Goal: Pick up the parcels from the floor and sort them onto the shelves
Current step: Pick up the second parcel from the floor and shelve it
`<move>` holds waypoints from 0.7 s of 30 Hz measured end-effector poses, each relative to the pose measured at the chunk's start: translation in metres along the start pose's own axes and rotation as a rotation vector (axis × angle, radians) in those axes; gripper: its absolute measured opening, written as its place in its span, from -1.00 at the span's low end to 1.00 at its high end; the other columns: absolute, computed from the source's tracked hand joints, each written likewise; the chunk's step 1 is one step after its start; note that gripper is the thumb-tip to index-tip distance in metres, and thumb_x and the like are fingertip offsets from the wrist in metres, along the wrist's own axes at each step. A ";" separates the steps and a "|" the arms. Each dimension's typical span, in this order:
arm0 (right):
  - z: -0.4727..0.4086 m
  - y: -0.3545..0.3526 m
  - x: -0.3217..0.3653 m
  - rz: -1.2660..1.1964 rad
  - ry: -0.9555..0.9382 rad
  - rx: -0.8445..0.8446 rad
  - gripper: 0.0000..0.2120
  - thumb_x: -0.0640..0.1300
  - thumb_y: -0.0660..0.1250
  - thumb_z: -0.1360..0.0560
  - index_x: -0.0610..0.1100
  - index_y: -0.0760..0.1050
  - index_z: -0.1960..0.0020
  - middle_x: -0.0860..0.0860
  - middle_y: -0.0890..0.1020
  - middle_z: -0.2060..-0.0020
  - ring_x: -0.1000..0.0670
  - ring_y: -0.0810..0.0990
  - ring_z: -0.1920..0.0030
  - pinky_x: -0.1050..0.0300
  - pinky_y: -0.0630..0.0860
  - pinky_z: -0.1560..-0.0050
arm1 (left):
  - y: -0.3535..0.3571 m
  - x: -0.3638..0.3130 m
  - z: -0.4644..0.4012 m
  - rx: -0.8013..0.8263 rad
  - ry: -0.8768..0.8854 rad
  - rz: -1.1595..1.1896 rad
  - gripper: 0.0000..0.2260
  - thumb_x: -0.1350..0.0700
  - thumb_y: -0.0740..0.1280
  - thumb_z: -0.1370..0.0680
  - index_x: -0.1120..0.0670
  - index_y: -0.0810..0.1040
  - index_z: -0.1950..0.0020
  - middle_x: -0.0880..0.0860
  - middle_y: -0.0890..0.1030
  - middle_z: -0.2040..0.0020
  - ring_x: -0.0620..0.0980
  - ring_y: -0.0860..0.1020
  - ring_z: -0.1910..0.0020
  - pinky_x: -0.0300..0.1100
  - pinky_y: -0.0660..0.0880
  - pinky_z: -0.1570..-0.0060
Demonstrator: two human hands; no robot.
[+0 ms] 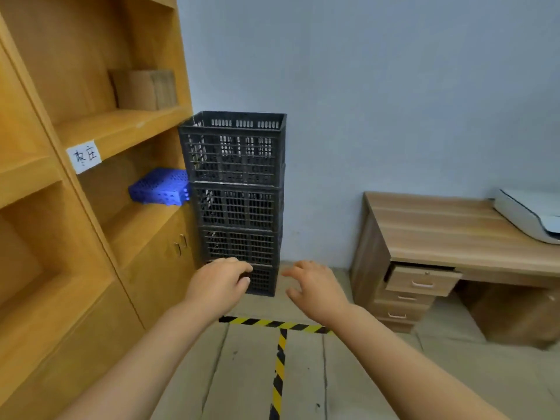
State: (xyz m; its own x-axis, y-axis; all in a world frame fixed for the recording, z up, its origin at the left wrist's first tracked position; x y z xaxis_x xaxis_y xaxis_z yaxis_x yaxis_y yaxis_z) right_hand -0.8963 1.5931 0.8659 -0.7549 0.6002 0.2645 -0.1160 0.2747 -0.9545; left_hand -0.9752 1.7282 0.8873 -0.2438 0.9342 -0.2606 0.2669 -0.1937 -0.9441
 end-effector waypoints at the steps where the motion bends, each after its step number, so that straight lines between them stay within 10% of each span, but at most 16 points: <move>1: 0.008 -0.005 -0.022 0.018 0.034 0.000 -0.63 -0.05 0.20 -0.52 0.00 0.42 -0.32 -0.03 0.51 -0.26 -0.09 0.43 -0.27 -0.02 0.31 -0.27 | 0.009 -0.019 -0.008 0.015 0.024 0.022 -0.71 0.00 0.20 -0.55 -0.08 0.49 -0.26 -0.09 0.56 -0.21 -0.06 0.48 -0.20 -0.10 0.51 -0.07; 21: 0.128 -0.102 -0.371 0.063 0.808 -0.131 -0.64 -0.02 0.21 -0.51 0.05 0.42 -0.31 0.04 0.49 -0.28 -0.01 0.42 -0.29 0.02 0.30 -0.31 | 0.179 -0.349 -0.196 0.385 0.611 0.293 -0.71 -0.02 0.22 -0.53 -0.11 0.49 -0.25 -0.11 0.58 -0.17 -0.09 0.52 -0.13 -0.17 0.47 -0.03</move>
State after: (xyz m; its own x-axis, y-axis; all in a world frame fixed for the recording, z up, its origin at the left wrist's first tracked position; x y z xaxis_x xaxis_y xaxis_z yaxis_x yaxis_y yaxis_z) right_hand -0.6875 1.2461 0.8471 -0.0539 0.9595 0.2764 0.0246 0.2780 -0.9603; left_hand -0.6595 1.4268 0.8490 0.3731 0.8069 -0.4579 -0.1282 -0.4440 -0.8868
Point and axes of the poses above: each hand's wrist, its own z-axis away from the middle knuckle, its own y-axis out of the palm, x = y × z, the point moved 8 cm from there along -z, towards the middle knuckle
